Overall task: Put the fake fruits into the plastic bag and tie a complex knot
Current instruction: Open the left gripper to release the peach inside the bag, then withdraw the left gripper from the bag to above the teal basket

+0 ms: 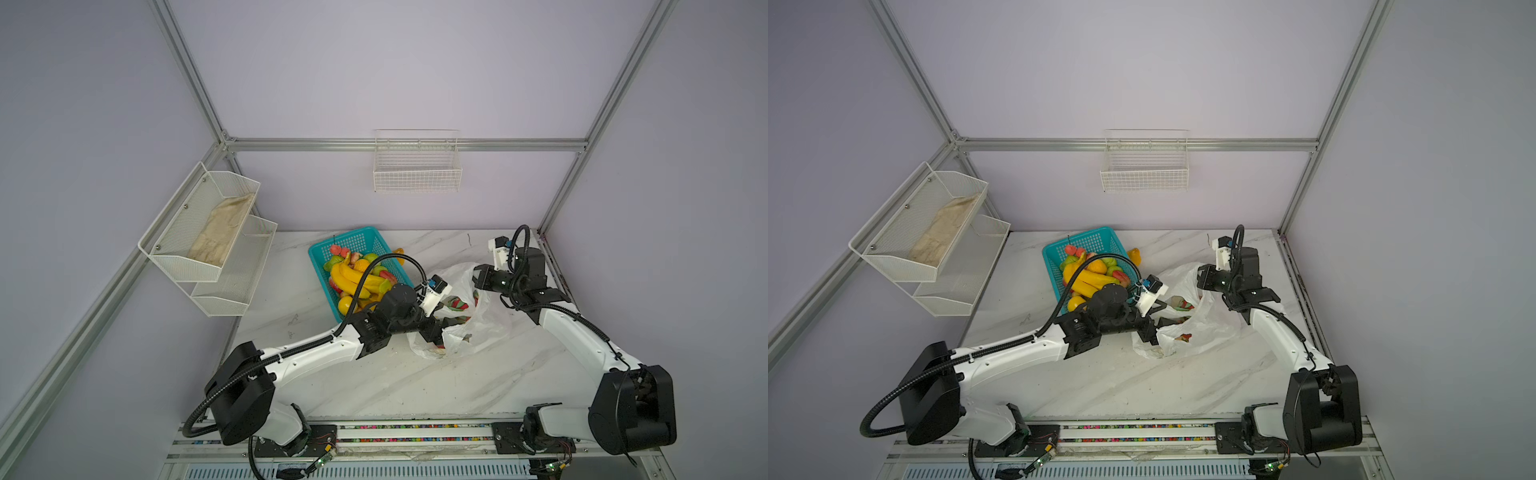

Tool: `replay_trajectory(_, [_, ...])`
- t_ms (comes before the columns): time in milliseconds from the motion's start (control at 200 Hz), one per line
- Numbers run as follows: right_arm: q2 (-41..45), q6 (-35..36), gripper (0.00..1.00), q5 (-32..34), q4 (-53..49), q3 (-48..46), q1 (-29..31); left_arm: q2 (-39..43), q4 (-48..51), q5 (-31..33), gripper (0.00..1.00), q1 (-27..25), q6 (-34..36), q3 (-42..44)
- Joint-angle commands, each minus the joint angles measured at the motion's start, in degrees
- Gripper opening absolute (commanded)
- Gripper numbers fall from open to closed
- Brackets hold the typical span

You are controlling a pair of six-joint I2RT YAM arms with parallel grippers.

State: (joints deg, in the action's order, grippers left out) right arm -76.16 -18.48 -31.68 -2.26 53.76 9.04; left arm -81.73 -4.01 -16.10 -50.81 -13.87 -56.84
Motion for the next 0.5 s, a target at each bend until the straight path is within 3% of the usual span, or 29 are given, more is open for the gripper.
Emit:
replay_trajectory(0, [-0.7, 1.3, 0.00, 1.5, 0.2, 1.9, -0.1, 5.5, 2.7, -0.1, 0.83, 1.9, 1.3, 3.5])
replay_trajectory(275, [-2.2, 2.3, 0.00, 2.8, 0.4, 2.5, -0.1, 15.8, 7.3, 4.5, 0.80, 9.4, -0.6, 6.4])
replay_trajectory(495, [-2.0, 2.8, 0.00, 3.3, 0.8, 2.0, -0.1, 21.6, 21.5, 21.4, 0.79, 18.6, -7.0, 5.2])
